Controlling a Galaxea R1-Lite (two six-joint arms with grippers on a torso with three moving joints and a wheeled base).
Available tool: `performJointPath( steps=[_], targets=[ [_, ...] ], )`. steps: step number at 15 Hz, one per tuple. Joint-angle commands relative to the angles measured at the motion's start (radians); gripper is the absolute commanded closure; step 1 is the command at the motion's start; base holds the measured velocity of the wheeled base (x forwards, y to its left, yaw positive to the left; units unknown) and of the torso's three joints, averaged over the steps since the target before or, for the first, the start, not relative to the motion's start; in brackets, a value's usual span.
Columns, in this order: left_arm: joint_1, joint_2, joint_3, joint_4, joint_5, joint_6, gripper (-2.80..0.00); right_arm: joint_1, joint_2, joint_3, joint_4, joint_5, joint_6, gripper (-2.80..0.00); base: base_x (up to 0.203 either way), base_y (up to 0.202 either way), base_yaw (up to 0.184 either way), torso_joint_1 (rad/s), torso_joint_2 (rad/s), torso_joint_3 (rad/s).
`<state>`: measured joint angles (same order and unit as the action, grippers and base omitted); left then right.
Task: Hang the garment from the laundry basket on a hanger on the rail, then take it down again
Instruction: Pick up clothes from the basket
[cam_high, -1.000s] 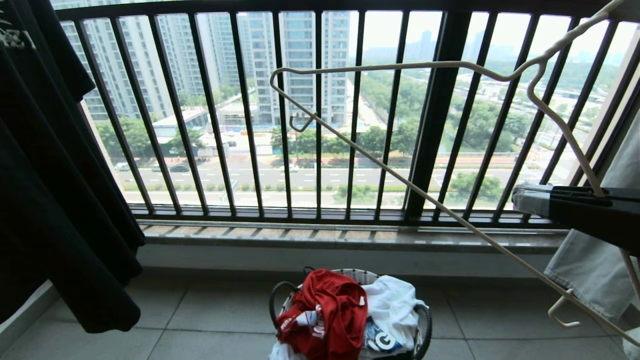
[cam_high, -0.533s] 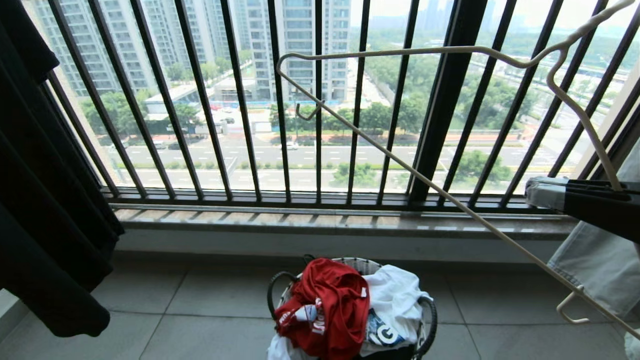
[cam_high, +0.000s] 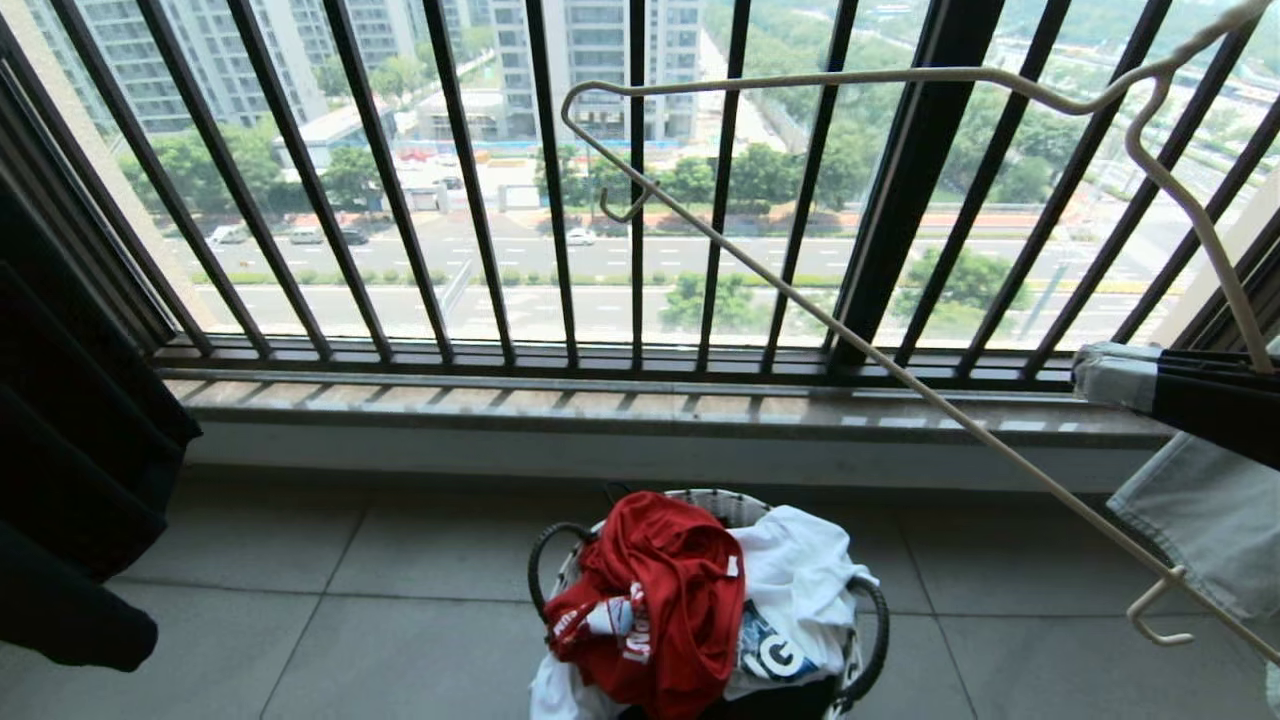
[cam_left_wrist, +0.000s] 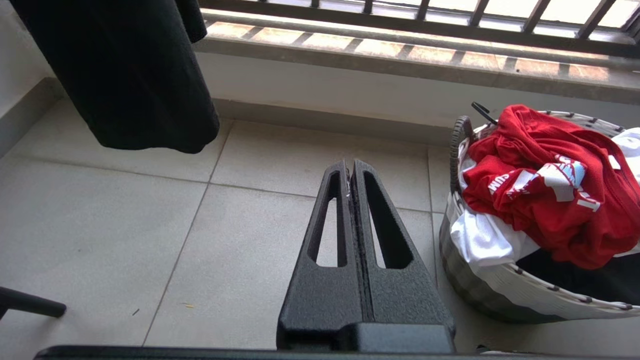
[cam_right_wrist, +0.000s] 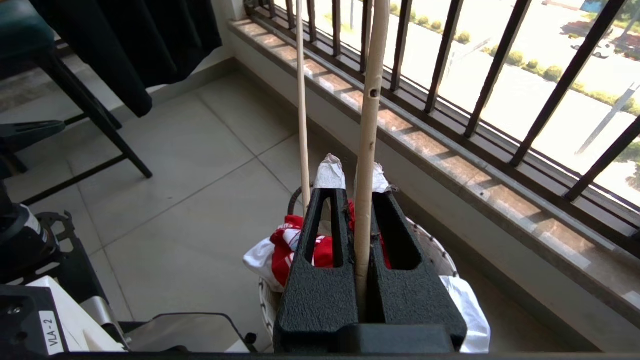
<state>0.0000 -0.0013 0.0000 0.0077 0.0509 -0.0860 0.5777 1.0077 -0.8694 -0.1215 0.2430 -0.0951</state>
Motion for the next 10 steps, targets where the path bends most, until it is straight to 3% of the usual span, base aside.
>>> performJointPath(
  steps=[1, 10],
  targets=[
    [-0.001, 0.001, 0.000, 0.000, 0.001, 0.000, 0.00, 0.001, 0.002, 0.000, -0.001, 0.002, 0.000, 0.00, 0.000, 0.000, 0.000, 0.002, 0.00, -0.198],
    [0.000, 0.001, 0.000, 0.000, 0.000, 0.000, 0.00, 0.001, 0.002, -0.003, -0.001, 0.001, -0.001, 0.00, 0.000, 0.000, 0.000, 0.004, 0.00, -0.196]
  ],
)
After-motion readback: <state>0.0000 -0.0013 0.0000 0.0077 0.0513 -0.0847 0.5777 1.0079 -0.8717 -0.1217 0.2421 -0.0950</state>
